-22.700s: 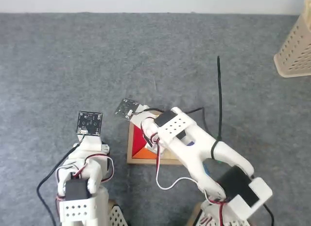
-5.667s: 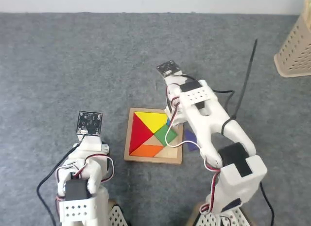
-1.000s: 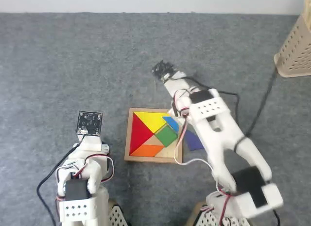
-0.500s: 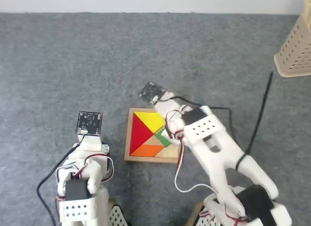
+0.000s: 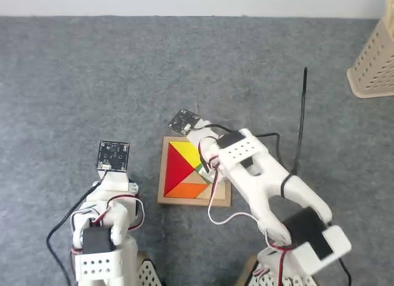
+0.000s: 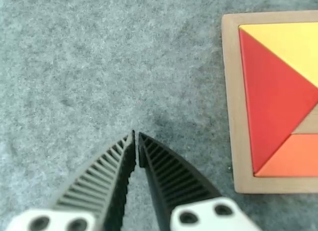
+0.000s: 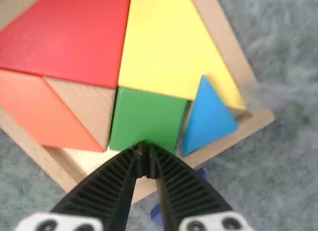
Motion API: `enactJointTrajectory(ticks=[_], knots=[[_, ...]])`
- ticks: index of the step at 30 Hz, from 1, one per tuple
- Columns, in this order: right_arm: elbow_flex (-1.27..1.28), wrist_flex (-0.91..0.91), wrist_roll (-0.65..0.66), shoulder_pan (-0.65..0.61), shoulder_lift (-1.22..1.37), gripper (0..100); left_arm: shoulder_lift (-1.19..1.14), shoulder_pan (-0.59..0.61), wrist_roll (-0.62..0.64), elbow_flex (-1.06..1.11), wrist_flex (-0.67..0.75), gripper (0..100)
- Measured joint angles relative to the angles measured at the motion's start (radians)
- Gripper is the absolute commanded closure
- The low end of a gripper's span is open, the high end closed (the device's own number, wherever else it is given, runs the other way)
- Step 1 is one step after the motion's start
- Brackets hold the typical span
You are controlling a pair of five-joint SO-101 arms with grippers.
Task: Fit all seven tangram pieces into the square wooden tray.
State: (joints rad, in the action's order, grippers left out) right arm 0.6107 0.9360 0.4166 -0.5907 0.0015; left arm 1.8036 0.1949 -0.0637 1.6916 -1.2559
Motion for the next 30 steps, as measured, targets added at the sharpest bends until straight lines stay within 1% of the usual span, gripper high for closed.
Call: enactJointTrajectory(ticks=[6, 8, 11, 13, 16, 19, 25, 30], knots=[[-0.035, 0.000, 0.000, 0.000, 0.012, 99.2, 0.000, 0.000, 0.000, 0.000, 0.000, 99], [-0.032, -0.002, 0.000, 0.000, -0.031, 99.2, 0.000, 0.000, 0.000, 0.000, 0.000, 99], [-0.009, -0.002, -0.021, 0.000, -0.170, 99.2, 0.000, 0.000, 0.000, 0.000, 0.000, 99], [0.006, -0.002, -0.037, 0.035, -0.252, 99.2, 0.000, 0.000, 0.000, 0.000, 0.000, 99], [0.008, -0.003, -0.040, 0.124, -0.276, 99.2, 0.000, 0.000, 0.000, 0.000, 0.000, 99], [0.005, -0.025, -0.043, 0.180, -0.224, 99.2, 0.000, 0.000, 0.000, 0.000, 0.000, 99], [-0.064, -0.029, -0.037, 0.189, 0.018, 99.2, 0.000, 0.000, 0.000, 0.000, 0.000, 99], [-0.110, -0.029, -0.035, 0.190, 0.098, 99.2, 0.000, 0.000, 0.000, 0.000, 0.000, 99]])
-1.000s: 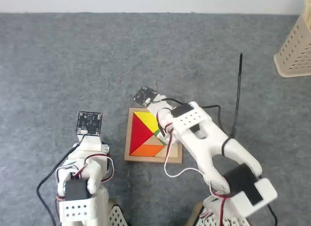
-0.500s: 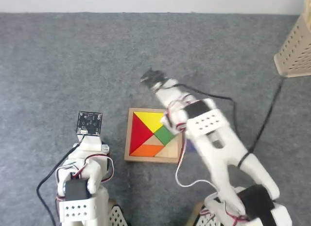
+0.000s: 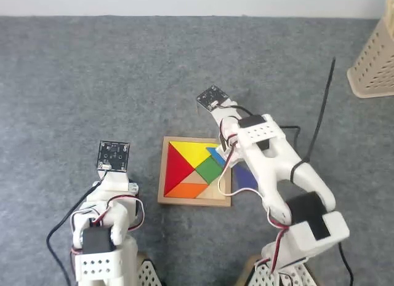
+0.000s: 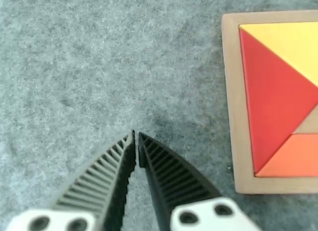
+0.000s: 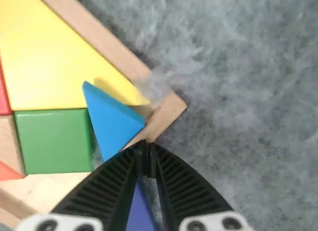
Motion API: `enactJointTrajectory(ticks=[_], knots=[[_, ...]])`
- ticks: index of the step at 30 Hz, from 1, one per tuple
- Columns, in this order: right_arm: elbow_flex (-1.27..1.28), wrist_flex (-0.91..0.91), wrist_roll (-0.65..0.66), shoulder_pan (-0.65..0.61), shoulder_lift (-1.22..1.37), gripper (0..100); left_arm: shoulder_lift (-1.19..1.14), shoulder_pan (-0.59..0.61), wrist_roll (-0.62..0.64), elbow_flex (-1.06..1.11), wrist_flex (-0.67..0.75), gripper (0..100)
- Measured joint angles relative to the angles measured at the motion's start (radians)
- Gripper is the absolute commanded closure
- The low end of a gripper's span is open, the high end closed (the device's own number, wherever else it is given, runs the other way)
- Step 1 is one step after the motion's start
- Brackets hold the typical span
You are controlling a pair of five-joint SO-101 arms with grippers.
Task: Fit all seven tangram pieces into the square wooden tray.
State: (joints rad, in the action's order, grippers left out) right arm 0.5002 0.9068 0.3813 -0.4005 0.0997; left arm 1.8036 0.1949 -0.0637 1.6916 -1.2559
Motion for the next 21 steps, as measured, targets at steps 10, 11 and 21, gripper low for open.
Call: enactJointTrajectory(ticks=[10, 11, 21], knots=[[-0.052, 0.000, 0.003, -0.041, 0.037, 99.2, 0.000, 0.000, 0.000, 0.000, 0.000, 99], [-0.057, 0.000, 0.003, -0.060, 0.037, 99.2, 0.000, 0.000, 0.000, 0.000, 0.000, 99], [-0.107, -0.003, 0.003, -0.144, 0.038, 99.2, 0.000, 0.000, 0.000, 0.000, 0.000, 99]])
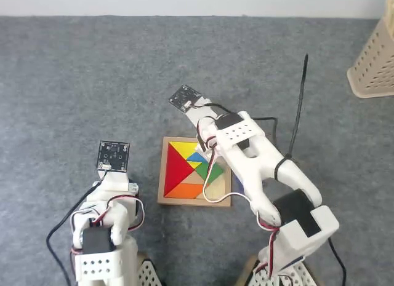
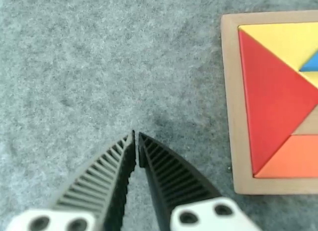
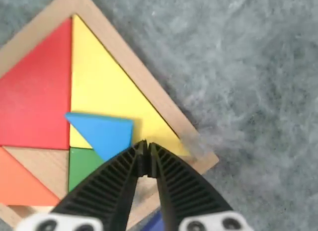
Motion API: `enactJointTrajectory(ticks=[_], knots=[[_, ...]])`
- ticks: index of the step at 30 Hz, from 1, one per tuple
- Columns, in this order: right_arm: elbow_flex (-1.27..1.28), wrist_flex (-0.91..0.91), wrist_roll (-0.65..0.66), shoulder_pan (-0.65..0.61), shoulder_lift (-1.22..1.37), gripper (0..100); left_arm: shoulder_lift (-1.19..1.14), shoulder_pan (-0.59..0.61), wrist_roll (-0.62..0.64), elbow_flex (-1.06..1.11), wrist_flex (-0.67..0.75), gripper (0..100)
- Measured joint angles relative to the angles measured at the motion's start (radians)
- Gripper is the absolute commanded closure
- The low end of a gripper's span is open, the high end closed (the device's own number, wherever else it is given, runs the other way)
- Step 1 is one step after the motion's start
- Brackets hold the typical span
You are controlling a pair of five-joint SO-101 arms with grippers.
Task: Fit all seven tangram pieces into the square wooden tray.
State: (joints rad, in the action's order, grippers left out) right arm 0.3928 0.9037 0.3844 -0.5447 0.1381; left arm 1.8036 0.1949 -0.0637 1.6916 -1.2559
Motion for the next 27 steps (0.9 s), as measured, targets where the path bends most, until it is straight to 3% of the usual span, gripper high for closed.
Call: enactJointTrajectory(ticks=[10, 17, 27], knots=[[0.012, 0.000, -0.041, -0.008, -0.084, 99.2, 0.000, 0.000, 0.000, 0.000, 0.000, 99], [0.262, -0.063, -0.043, -0.068, -0.341, 99.2, 0.000, 0.000, 0.000, 0.000, 0.000, 99], [0.316, -0.087, 0.006, -0.126, -0.276, 99.2, 0.000, 0.000, 0.000, 0.000, 0.000, 99]])
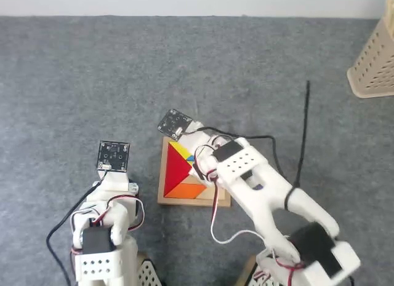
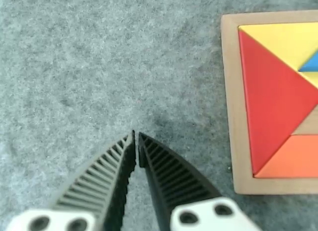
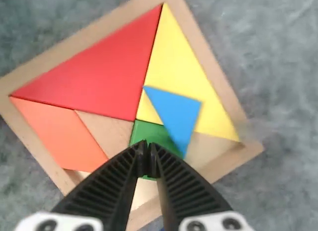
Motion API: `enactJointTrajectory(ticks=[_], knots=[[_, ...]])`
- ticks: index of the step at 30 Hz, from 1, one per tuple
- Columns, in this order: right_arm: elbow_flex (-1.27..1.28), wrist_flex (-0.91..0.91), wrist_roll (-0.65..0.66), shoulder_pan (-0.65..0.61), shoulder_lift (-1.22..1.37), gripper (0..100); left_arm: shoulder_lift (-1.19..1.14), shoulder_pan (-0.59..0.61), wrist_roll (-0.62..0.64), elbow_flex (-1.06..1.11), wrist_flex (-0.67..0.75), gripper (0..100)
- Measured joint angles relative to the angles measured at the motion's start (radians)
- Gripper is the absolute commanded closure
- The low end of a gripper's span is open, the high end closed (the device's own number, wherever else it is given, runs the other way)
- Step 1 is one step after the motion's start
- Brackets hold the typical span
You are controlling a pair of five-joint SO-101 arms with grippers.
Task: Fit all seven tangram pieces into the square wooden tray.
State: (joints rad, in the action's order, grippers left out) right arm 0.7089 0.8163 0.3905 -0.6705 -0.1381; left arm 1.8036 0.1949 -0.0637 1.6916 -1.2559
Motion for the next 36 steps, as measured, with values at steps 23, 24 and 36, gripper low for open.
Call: enactJointTrajectory(ticks=[23, 24, 36], knots=[[-0.219, 0.003, -0.006, 0.163, 0.210, 99.2, 0.000, 0.000, 0.000, 0.000, 0.000, 99], [-0.224, 0.009, -0.020, 0.164, 0.206, 99.2, 0.000, 0.000, 0.000, 0.000, 0.000, 99], [-0.135, -0.089, -0.147, 0.021, 0.037, 99.2, 0.000, 0.000, 0.000, 0.000, 0.000, 99]])
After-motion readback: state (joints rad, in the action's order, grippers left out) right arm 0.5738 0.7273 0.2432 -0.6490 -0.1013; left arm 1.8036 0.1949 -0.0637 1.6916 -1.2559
